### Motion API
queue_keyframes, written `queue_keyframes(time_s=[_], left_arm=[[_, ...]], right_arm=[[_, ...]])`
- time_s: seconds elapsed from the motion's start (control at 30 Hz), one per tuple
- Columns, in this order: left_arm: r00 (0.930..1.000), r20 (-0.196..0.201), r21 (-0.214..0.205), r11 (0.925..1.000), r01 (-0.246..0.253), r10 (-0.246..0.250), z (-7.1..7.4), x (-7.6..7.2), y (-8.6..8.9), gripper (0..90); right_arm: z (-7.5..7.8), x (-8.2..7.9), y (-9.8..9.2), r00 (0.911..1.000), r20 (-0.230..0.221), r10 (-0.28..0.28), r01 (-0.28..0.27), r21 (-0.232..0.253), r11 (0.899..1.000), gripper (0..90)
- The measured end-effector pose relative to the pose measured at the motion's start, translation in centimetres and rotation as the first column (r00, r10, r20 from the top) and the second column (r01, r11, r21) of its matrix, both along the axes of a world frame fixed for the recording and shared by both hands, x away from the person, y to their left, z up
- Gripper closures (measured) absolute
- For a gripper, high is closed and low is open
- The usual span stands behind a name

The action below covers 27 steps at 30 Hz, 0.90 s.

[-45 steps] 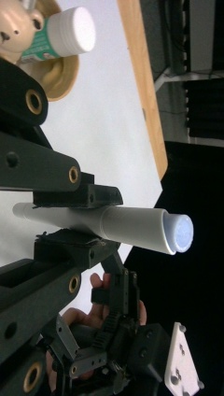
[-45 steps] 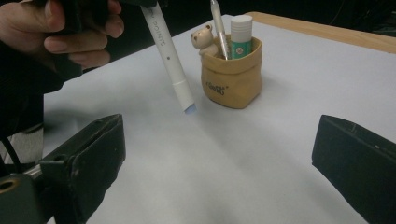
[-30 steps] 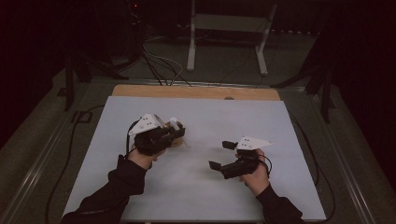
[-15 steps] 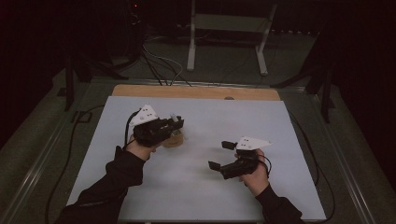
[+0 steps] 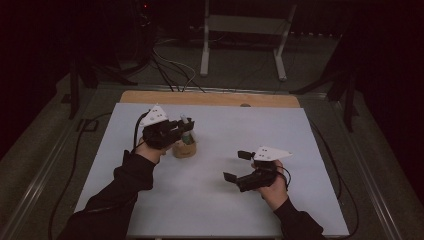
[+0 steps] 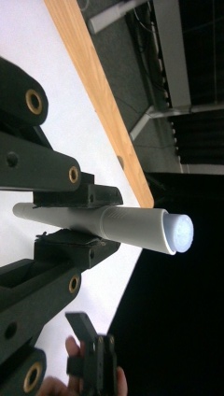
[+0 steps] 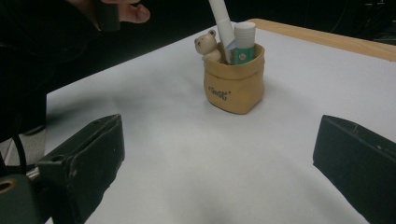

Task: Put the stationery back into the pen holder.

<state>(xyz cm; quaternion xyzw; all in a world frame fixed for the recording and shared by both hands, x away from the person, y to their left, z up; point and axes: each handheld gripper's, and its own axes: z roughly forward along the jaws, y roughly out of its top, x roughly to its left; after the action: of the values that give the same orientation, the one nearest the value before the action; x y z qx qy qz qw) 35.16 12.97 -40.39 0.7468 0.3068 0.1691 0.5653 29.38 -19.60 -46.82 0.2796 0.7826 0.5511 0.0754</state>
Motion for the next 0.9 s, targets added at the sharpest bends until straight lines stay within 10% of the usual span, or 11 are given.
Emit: queue_keyframes(time_s=[0.9], left_arm=[[0.9967,-0.032,0.046,0.9962,-0.073,0.075,-2.3,2.1,0.3,78.9]], right_arm=[[0.0,-0.1,0.0,0.9999,0.013,-0.001,0.001,0.005,1.0,2.1]])
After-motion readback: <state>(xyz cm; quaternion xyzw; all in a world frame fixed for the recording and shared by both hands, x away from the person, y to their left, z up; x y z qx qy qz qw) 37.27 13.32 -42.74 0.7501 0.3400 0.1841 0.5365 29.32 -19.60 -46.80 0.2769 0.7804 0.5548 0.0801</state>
